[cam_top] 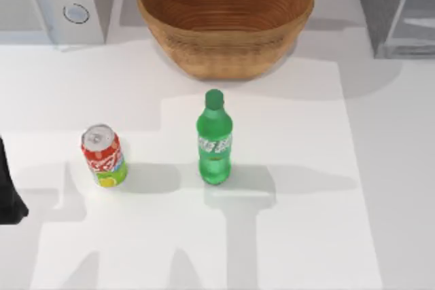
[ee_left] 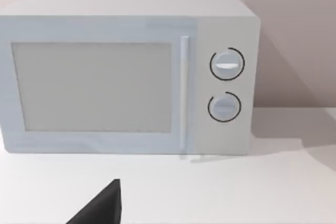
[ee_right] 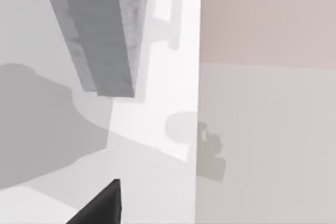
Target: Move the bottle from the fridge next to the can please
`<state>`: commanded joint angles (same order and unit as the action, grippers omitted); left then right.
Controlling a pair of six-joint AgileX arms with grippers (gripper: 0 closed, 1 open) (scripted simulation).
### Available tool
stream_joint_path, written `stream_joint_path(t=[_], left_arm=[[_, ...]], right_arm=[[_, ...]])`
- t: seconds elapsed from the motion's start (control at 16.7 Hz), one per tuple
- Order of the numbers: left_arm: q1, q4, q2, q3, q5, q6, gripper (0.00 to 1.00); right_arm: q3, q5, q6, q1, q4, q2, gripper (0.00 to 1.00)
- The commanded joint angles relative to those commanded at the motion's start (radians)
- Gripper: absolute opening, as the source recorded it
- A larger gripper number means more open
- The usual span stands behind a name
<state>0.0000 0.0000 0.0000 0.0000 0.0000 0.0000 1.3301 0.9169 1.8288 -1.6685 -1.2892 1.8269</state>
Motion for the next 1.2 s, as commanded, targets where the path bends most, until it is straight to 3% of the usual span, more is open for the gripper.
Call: stream_joint_path(t=[0.72,0.96,1.2], left_arm=[[0.000,0.000,0.000,0.000,0.000,0.000,1.00],[0.000,0.000,0.000,0.000,0.000,0.000,1.00],[0.000,0.000,0.000,0.000,0.000,0.000,1.00]], right_arm=[[-0.023,-0.135,-1.022,0.610,0.826,0.011,1.00],[-0.028,-0.157,-1.172,0.727,0.972,0.008,1.00],[-0.028,-0.159,-1.184,0.738,0.984,0.007,1.00]])
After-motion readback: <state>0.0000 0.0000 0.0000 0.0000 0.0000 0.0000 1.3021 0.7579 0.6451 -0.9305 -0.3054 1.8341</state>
